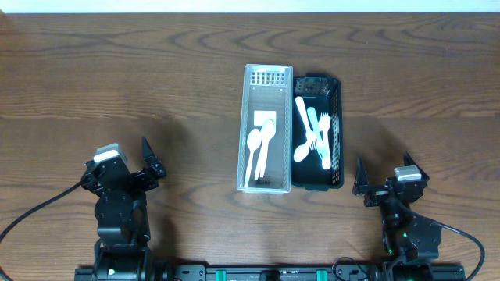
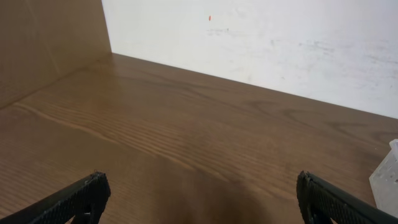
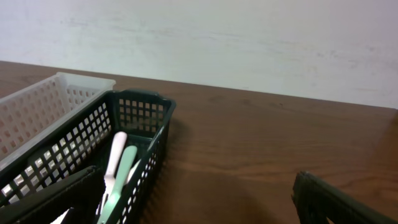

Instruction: Pack container

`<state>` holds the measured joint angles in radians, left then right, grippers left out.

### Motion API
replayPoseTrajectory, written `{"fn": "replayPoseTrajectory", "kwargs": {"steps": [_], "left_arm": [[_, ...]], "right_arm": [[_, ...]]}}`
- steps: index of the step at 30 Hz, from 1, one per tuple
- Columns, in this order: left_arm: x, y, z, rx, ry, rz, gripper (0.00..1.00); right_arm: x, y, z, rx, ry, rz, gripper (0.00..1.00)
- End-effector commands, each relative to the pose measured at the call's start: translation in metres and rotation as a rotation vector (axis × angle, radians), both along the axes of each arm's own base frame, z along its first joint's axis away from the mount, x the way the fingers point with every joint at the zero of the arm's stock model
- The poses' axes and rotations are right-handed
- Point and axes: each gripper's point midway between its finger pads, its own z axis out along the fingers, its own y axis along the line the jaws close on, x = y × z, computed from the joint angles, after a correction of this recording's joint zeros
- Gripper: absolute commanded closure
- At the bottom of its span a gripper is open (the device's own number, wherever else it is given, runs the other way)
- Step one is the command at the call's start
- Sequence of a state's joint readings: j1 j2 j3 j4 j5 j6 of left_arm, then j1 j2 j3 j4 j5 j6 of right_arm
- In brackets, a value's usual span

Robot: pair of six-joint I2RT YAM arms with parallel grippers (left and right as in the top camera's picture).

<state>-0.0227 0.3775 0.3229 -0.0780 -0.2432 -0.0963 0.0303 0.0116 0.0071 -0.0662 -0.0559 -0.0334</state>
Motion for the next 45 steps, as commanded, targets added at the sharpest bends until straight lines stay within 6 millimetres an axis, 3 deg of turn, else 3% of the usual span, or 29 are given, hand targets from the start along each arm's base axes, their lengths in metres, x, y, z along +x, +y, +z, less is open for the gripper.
{"fn": "replayPoseTrajectory", "kwargs": {"steps": [1, 13, 17, 23, 28, 31, 39, 45], "left_arm": [[-0.001, 0.000, 0.006, 0.014, -0.015, 0.002, 0.02], [-0.001, 0.002, 0.006, 0.030, -0.010, 0.008, 0.02], [-0.011, 0.007, -0.003, 0.054, 0.036, 0.021, 0.02], [-0.028, 0.002, 0.029, 0.045, -0.117, -0.007, 0.02], [-0.029, -0.021, 0.034, 0.180, -0.145, -0.159, 0.02], [-0.026, -0.038, 0.026, 0.252, -0.157, -0.267, 0.02], [-0.018, -0.060, -0.013, 0.236, -0.164, -0.396, 0.02], [-0.013, -0.062, -0.054, 0.134, -0.089, -0.406, 0.02]], "right_arm": [[0.000, 0.002, 0.000, 0.014, 0.000, 0.005, 0.01], [0.000, 0.002, 0.000, 0.014, 0.000, 0.005, 0.01], [0.000, 0.002, 0.000, 0.014, 0.000, 0.005, 0.01], [0.000, 0.002, 0.000, 0.014, 0.000, 0.005, 0.01], [0.000, 0.002, 0.000, 0.014, 0.001, 0.005, 0.01], [0.000, 0.002, 0.000, 0.014, 0.001, 0.005, 0.01], [0.000, 0.002, 0.000, 0.014, 0.000, 0.006, 0.01], [0.000, 0.002, 0.000, 0.014, 0.000, 0.005, 0.01]]}}
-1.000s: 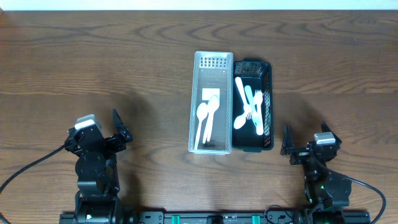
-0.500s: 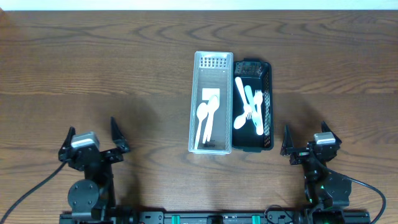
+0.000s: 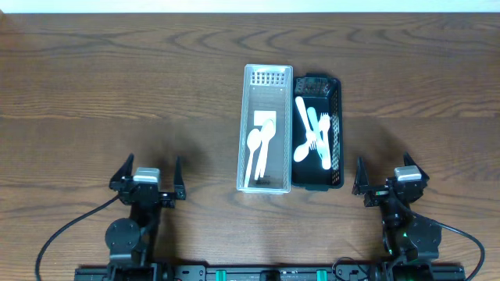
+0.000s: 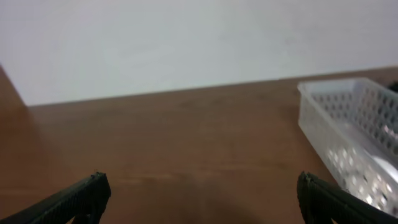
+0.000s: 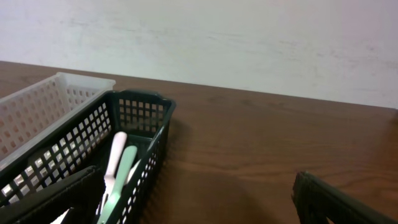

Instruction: Pack container

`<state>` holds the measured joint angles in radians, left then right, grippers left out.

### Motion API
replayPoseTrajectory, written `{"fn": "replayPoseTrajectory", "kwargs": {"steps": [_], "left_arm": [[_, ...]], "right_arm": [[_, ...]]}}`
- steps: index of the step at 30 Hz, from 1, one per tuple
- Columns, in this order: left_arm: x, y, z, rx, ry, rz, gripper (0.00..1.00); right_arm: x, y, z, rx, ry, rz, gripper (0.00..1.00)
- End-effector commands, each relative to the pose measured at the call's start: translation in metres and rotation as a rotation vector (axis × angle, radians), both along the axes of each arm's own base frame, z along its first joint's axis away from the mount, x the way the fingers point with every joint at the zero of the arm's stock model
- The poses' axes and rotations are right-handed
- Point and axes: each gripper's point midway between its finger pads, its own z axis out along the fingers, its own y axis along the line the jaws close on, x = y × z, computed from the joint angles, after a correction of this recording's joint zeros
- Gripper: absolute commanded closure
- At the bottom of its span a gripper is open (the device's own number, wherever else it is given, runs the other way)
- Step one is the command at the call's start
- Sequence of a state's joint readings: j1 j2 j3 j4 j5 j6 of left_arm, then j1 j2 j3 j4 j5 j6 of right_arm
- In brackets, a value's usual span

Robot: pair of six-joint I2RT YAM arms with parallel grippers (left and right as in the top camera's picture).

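Observation:
A clear white basket (image 3: 266, 129) holds white spoons (image 3: 258, 144). Right beside it a black basket (image 3: 319, 131) holds several white and pale green utensils (image 3: 310, 136). My left gripper (image 3: 148, 178) stands open at the front left, well left of the clear basket (image 4: 351, 134), with nothing between its fingers. Near the front right my right gripper (image 3: 384, 176) is open too, just right of the black basket's (image 5: 134, 134) near corner, and a white and green handle (image 5: 118, 165) shows inside it.
The wooden table (image 3: 117, 78) stretches wide on both sides of the baskets. A white wall (image 5: 249, 37) stands behind the table's far edge.
My left arm has swung from the far left to a spot nearer the front middle, and its camera now faces the clear basket. The right arm and both baskets have not moved.

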<state>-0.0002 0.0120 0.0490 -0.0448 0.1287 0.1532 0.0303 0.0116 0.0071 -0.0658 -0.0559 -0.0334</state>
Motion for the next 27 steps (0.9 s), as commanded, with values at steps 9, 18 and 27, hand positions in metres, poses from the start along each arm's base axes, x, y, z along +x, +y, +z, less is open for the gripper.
{"fn": "replayPoseTrajectory", "kwargs": {"steps": [9, 18, 27], "left_arm": [[0.000, -0.011, -0.023, -0.114, 0.059, -0.042, 0.02], [0.000, -0.013, -0.023, -0.138, 0.063, -0.049, 0.02], [0.000, -0.013, -0.023, -0.138, 0.064, -0.049, 0.02]], "right_arm": [[0.000, 0.002, 0.000, 0.014, 0.001, 0.006, 0.01], [0.000, 0.002, 0.000, 0.014, 0.001, 0.005, 0.01], [0.000, 0.002, -0.001, 0.014, 0.001, 0.006, 0.01]]}}
